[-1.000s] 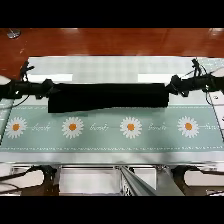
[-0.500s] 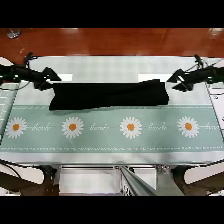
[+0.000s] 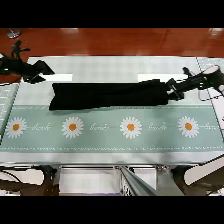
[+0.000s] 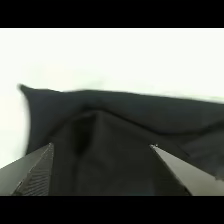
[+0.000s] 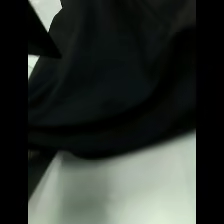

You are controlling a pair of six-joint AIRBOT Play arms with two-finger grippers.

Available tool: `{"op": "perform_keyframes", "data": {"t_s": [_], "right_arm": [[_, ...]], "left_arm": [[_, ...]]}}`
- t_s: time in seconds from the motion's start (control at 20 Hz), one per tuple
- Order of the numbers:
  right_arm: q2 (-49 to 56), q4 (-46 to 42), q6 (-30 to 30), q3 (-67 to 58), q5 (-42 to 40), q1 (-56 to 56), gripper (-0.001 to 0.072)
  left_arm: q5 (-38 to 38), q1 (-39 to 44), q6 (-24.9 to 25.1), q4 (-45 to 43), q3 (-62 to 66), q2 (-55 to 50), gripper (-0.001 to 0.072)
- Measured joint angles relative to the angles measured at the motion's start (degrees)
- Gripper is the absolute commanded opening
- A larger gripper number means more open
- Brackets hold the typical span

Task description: Fold the shirts.

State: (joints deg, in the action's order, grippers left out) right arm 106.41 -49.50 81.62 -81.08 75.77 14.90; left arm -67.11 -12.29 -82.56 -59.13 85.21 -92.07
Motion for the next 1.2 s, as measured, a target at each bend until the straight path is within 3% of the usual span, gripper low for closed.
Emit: {"op": "perform_keyframes", "data": {"t_s": [0.05, 0.1, 0.15, 0.35, 0.6, 0.9, 1.2], "right_arm": [[0.48, -0.24, -0.20, -0.46, -0.59, -0.98, 0.0026], [0.68, -0.22, -0.37, -1.46, -0.61, -1.68, 0.0022], [0.35, 0.72, -0.72, -2.71, -0.02, -2.08, 0.0022], [-6.67, -2.73, -1.05, -5.03, 3.34, -2.23, 0.0021], [-28.85, -8.79, -1.51, 6.84, 3.58, -3.23, 0.0021], [-53.86, -9.66, 1.11, 18.14, 1.95, -3.87, 0.0022], [-61.68, -9.40, 3.85, 20.04, 2.19, -4.00, 0.0023]], "left_arm": [[0.33, 1.44, 0.02, 0.00, 0.00, 0.09, 0.0575], [0.37, 2.67, 0.00, -0.04, -0.04, 0.17, 0.0106], [0.55, 3.91, 0.00, -0.02, -0.02, 0.26, 0.0025], [0.55, 8.24, 1.88, 4.09, 0.07, 0.42, 0.0025], [3.52, 20.85, 3.65, 7.26, 0.09, -0.59, 0.0024], [12.76, 42.97, -0.44, 7.30, 1.97, -7.61, 0.0024], [15.45, 58.97, -3.39, 10.49, 7.34, -16.87, 0.0025]]}}
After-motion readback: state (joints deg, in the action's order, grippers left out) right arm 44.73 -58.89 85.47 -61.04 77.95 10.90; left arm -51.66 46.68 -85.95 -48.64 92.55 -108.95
